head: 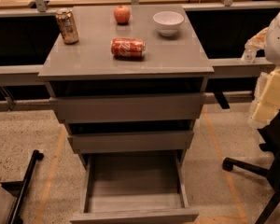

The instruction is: Place coke can into bottom drawer

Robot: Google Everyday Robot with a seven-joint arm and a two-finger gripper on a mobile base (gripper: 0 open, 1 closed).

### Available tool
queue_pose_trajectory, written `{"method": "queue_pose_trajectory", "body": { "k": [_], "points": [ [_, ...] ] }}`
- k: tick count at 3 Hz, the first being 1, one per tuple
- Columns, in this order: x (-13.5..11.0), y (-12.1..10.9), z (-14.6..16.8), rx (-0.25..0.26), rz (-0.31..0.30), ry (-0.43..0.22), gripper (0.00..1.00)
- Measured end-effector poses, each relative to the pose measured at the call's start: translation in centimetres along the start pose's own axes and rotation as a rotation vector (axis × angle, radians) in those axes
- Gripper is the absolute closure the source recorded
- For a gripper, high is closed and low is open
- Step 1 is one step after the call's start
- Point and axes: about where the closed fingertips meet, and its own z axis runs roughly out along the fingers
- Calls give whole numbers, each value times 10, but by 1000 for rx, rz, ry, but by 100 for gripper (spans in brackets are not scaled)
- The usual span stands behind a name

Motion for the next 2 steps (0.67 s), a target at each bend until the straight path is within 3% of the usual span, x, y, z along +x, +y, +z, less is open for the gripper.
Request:
{"method": "queue_pose_trajectory", "body": {
  "k": [1,2],
  "points": [
    [-1,0,0,3,-1,-3,0],
    [-8,-20,5,34,27,-63,0]
  ]
}}
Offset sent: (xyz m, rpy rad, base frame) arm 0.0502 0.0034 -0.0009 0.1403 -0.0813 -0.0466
